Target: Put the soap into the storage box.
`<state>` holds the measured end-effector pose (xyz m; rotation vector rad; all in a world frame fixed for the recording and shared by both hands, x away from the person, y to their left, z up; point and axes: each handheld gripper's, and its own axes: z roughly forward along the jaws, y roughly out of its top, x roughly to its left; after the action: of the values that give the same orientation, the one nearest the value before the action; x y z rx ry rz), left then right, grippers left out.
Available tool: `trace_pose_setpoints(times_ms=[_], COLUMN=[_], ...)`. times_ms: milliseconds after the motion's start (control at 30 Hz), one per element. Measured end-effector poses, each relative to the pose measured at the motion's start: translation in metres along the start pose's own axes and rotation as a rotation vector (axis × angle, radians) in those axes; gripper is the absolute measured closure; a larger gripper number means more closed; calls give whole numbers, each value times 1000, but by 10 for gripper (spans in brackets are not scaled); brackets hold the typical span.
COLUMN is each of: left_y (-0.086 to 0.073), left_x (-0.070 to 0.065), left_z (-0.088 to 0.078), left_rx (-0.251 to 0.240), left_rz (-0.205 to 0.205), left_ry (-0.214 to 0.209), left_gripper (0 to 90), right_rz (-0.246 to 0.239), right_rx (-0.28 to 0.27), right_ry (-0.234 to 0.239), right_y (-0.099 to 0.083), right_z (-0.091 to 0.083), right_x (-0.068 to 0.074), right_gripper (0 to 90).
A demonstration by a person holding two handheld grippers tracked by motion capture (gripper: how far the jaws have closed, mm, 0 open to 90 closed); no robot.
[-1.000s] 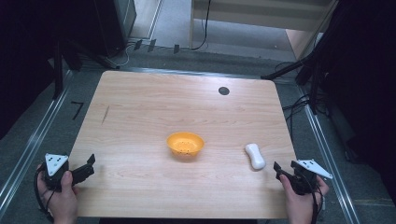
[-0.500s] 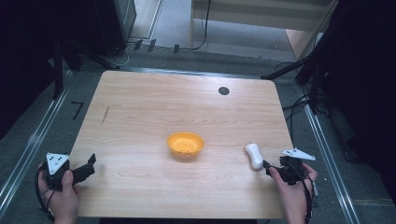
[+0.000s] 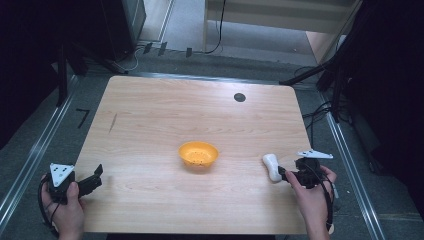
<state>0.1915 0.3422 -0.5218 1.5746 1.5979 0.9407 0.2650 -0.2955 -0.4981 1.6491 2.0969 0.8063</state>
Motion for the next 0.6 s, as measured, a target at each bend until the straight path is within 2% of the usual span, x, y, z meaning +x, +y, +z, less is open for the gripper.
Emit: trace_pose_setpoints(times_ms=[333, 500, 600], left_y=[0, 0, 0], left_x=[0, 0, 0], left_z=[0, 0, 0], left_rx=[1, 0, -1], left_rz=[-4, -4, -6], left_ry=[3, 0, 1], left_gripper=[99, 100, 99], right_rz=[-24, -35, -42], right_rx=[54, 66, 98], right_ry=[35, 51, 65], right_y=[15, 19, 21], right_z=[10, 16, 22], right_x=[12, 17, 21], right_gripper=[298, 330, 329])
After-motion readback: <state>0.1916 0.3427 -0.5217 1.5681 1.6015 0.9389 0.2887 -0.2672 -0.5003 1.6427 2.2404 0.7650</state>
